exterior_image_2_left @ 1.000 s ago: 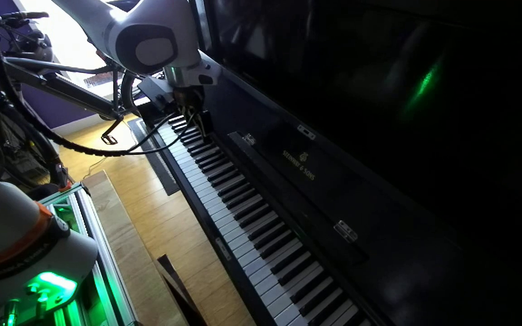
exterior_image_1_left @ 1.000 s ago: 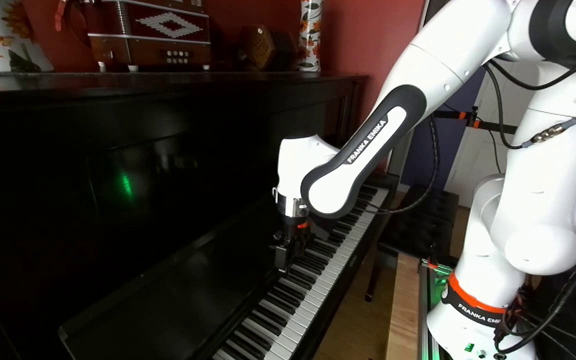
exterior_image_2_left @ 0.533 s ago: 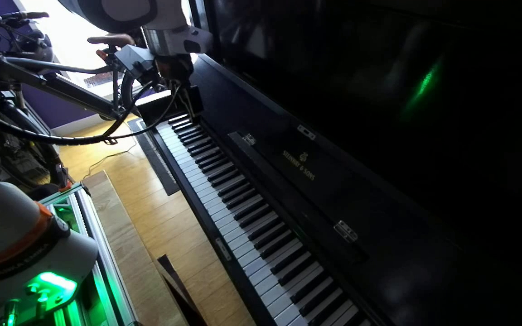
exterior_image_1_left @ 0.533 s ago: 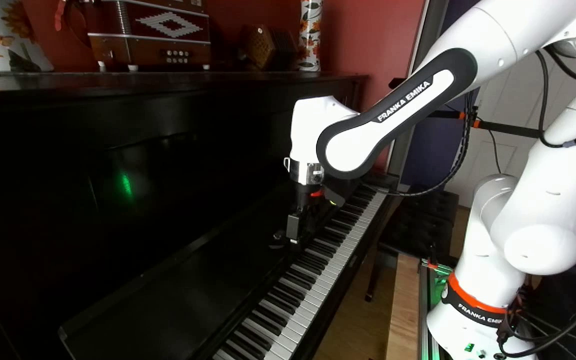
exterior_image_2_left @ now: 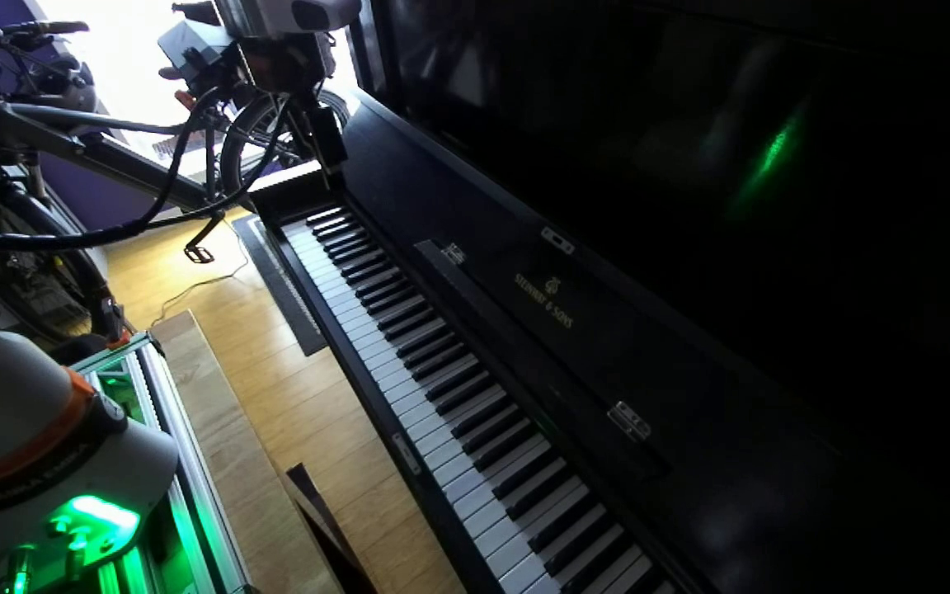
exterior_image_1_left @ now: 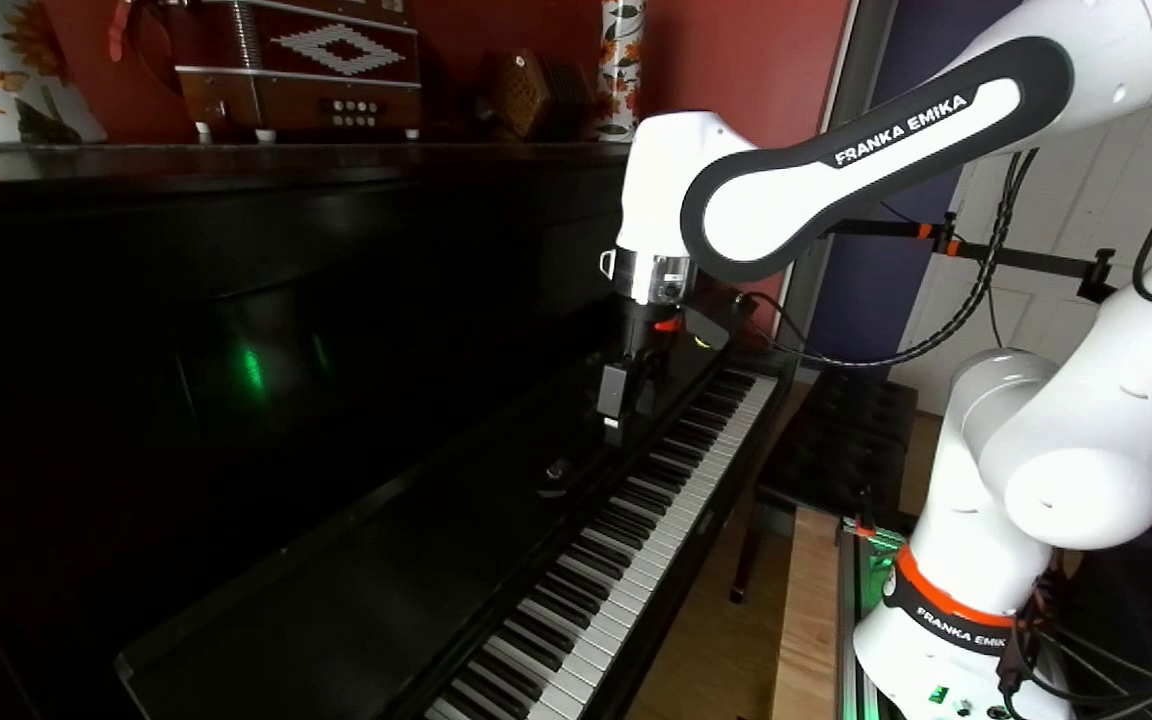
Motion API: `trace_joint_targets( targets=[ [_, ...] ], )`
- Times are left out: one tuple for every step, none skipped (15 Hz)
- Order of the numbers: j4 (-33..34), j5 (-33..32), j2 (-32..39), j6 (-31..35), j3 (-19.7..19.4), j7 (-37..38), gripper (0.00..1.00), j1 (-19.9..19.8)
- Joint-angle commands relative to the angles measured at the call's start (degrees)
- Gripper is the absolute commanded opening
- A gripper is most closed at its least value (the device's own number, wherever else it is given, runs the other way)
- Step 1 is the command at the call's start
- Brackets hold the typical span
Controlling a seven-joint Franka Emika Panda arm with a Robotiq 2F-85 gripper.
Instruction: Press one black key on the piano
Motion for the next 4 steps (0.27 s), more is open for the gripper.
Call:
trace_joint_targets(
  targets=[
    [0.1,0.0,-0.2,-0.1,0.0,0.0,1.00,0.1],
    [0.1,-0.1,-0.1,-0.1,0.0,0.0,1.00,0.1],
    [0.1,-0.1,0.0,-0.1,0.0,0.0,1.00,0.1],
    [0.1,-0.1,0.3,-0.1,0.0,0.0,1.00,0.1]
  ],
)
